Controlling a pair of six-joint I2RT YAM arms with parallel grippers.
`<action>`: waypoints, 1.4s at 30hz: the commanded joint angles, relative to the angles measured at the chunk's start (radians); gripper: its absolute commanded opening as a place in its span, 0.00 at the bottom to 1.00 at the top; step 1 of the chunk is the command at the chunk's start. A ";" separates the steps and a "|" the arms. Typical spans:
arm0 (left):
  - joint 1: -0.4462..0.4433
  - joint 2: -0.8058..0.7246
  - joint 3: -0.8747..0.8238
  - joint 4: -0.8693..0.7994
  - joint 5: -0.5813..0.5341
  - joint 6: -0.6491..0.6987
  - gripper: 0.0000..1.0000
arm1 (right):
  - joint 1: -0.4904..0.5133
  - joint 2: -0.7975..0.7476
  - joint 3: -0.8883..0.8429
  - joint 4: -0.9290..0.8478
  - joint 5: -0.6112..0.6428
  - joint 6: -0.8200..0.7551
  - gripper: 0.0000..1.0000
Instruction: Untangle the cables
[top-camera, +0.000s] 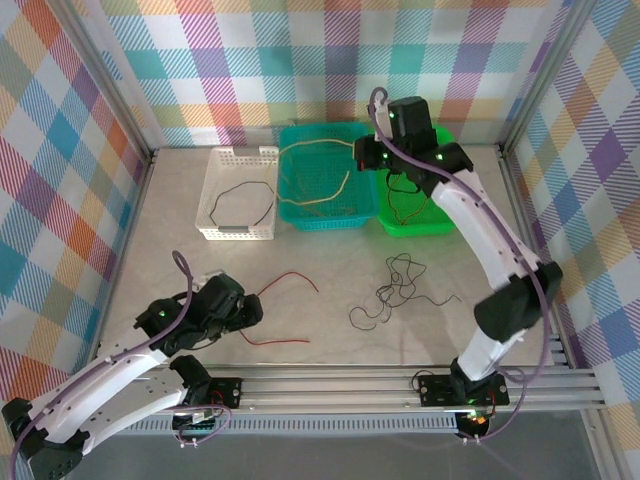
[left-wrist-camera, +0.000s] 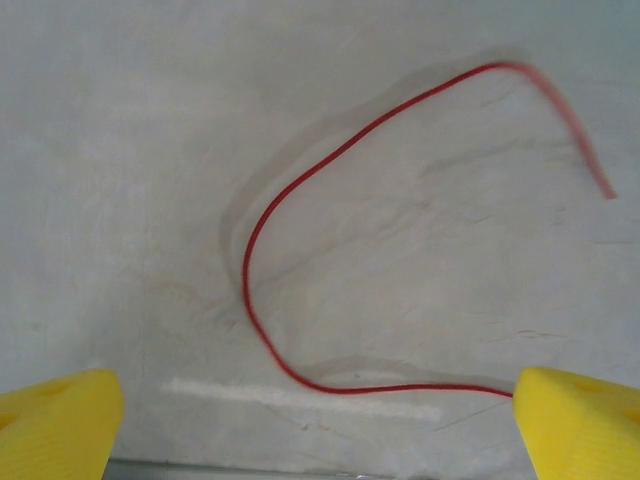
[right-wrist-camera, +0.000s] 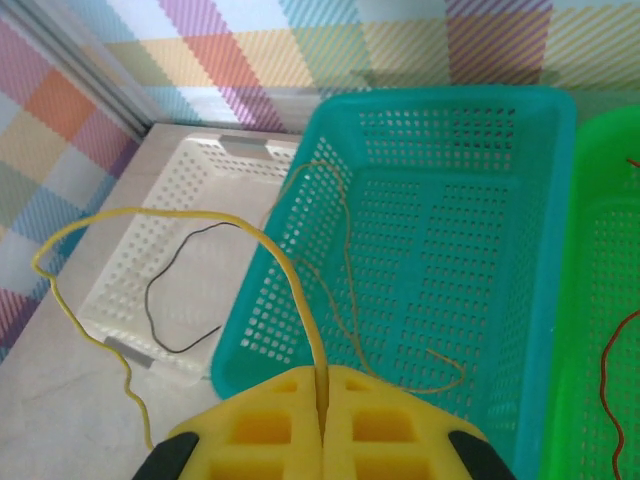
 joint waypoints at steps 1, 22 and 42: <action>0.004 -0.008 -0.053 -0.040 0.041 -0.191 0.99 | -0.030 0.098 0.122 -0.081 -0.056 0.017 0.00; 0.004 0.187 -0.179 0.228 0.014 -0.193 0.80 | -0.051 0.437 0.391 -0.246 0.130 0.039 0.00; 0.007 0.409 -0.219 0.382 -0.021 -0.180 0.47 | -0.025 0.507 0.516 -0.337 -0.008 0.029 0.44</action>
